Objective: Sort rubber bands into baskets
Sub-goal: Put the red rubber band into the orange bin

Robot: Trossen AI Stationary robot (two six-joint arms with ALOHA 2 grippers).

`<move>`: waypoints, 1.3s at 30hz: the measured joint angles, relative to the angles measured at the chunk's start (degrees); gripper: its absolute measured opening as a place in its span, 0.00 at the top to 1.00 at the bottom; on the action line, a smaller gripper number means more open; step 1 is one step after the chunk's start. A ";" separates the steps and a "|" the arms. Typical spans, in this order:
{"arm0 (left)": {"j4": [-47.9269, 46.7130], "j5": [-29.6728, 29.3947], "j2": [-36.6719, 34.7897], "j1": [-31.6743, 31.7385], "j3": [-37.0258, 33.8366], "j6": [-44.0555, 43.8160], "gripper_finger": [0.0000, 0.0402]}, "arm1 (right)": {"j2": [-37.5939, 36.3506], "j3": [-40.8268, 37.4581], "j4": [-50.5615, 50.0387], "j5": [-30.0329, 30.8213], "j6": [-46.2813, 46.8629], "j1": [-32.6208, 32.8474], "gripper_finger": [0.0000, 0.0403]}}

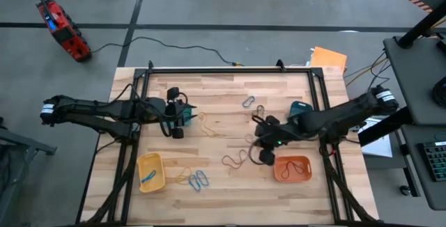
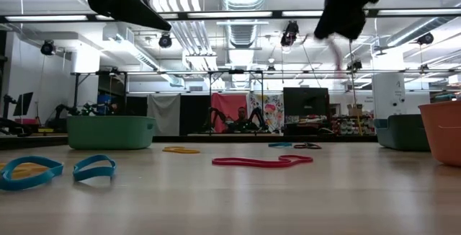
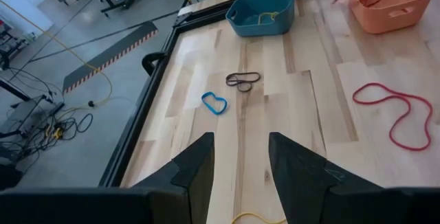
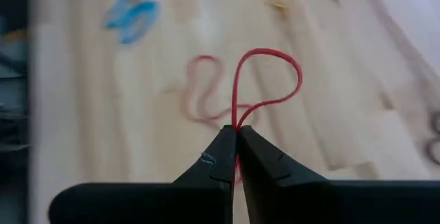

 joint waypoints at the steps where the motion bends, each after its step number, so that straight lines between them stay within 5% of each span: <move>1: 0.00 -0.01 0.00 -0.01 0.00 0.00 0.69 | -1.01 0.11 -0.02 -0.79 0.02 0.95 0.98; 10: 0.55 -0.04 0.00 0.00 0.01 0.02 0.69 | -6.78 0.57 -2.35 -6.74 11.56 8.90 0.98; 23: 1.48 -0.04 0.07 -0.01 0.04 0.01 0.69 | -7.64 0.55 -25.26 -11.22 39.19 16.70 0.98; 39: 1.81 -0.06 0.07 0.01 0.04 0.02 0.69 | -5.63 -3.56 -32.06 -12.53 28.50 20.34 0.98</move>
